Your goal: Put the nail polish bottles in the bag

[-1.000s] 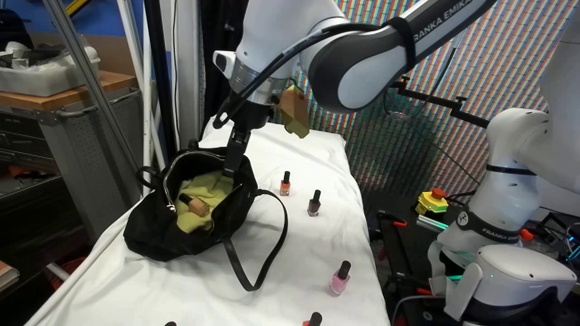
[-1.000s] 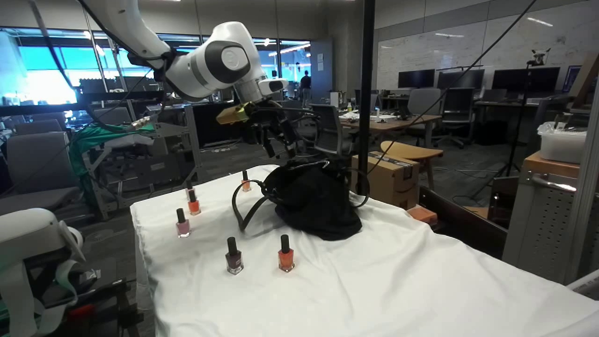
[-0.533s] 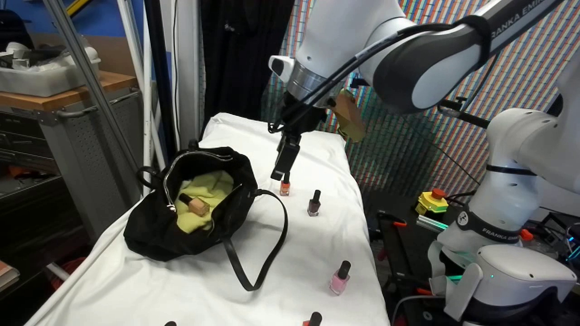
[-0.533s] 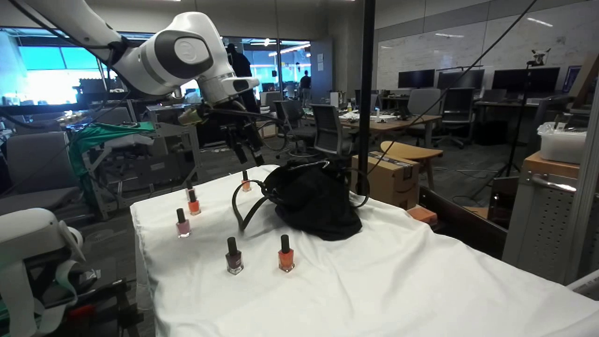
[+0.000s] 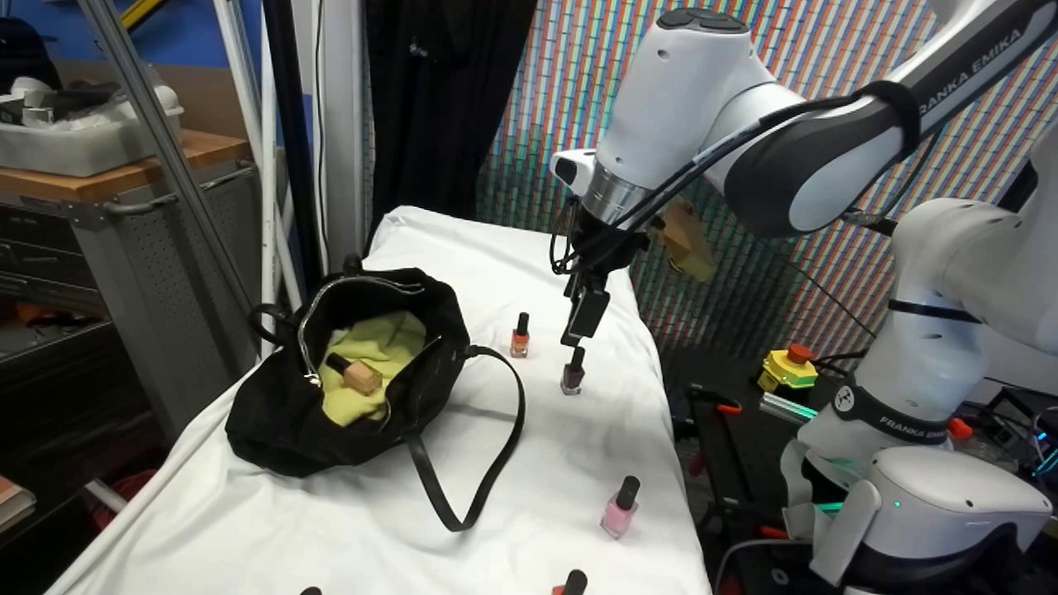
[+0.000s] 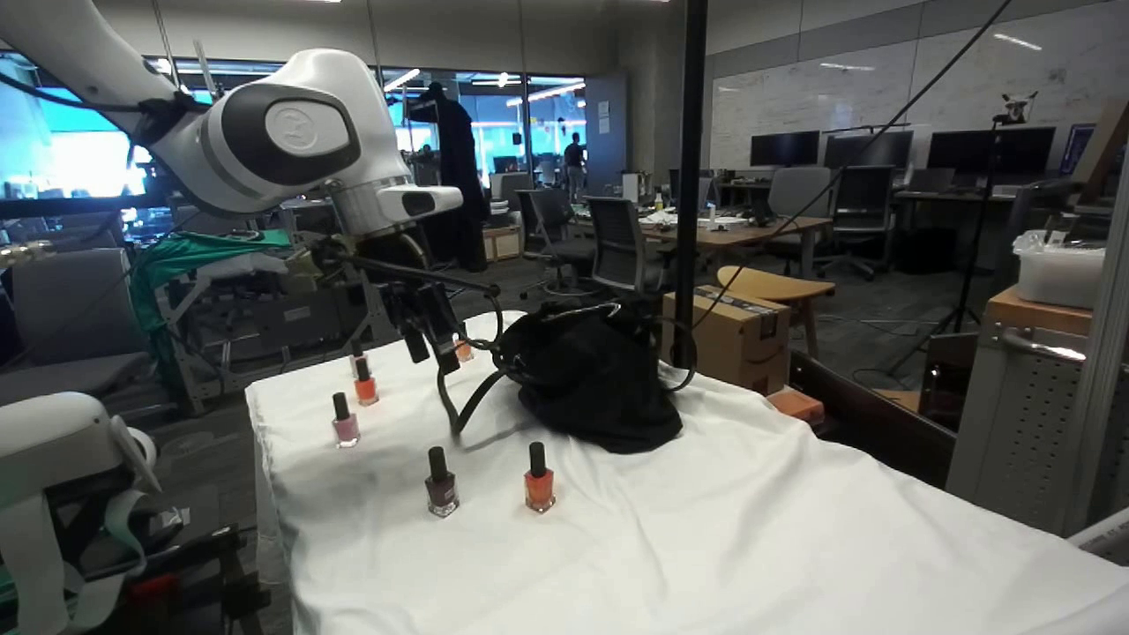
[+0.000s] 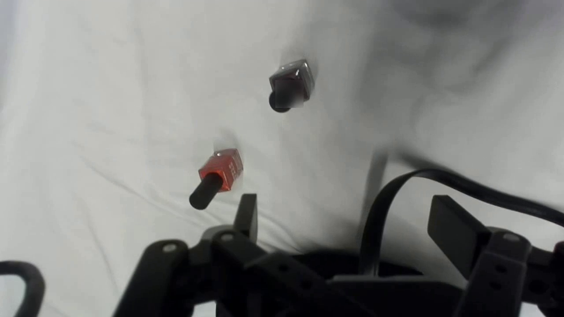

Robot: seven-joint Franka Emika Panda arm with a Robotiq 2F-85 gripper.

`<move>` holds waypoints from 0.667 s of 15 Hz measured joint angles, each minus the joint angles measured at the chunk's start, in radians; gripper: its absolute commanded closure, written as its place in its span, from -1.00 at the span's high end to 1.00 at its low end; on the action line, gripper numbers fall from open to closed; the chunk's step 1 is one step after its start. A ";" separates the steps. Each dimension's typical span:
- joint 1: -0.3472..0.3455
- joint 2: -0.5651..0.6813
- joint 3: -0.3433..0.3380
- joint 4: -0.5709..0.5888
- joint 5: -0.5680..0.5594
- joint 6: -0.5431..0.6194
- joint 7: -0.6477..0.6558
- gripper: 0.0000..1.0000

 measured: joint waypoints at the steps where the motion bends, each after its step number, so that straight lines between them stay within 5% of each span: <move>1: -0.013 0.002 -0.001 -0.009 0.000 0.005 -0.021 1.00; 10: -0.091 0.114 -0.047 -0.001 0.000 0.105 -0.266 1.00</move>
